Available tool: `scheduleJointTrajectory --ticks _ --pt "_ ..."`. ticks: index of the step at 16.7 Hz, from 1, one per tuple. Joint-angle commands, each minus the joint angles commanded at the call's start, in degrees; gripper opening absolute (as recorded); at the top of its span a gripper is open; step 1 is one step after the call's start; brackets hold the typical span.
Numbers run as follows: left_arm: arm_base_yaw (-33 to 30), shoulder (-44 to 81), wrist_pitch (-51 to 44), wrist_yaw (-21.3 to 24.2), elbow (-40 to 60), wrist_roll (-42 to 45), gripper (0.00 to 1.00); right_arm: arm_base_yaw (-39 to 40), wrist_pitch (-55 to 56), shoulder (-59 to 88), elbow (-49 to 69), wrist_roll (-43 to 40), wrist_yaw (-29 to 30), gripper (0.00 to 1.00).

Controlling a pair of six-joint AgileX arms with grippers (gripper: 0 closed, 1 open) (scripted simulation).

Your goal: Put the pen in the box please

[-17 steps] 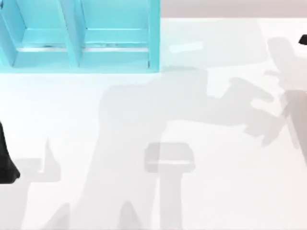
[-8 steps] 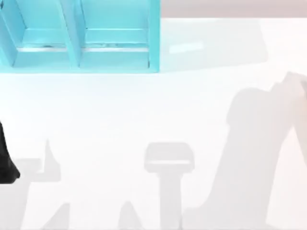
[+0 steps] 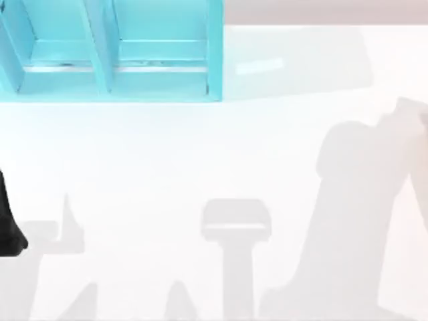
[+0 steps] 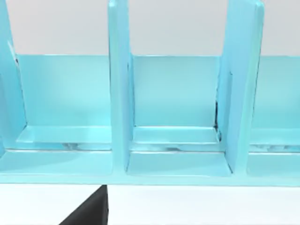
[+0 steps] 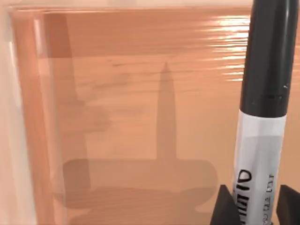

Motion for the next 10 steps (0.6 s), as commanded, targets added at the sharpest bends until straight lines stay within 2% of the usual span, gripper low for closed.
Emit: scheduleJointTrajectory --ticks 4,10 --pt "0.0 0.0 0.0 0.0 0.0 0.0 1.00 4.6 3.8 -3.8 -7.9 3.9 0.0 0.00" --pt "0.0 0.0 0.0 0.0 0.0 0.0 1.00 6.6 10.7 -11.2 -30.9 5.5 1.1 0.00"
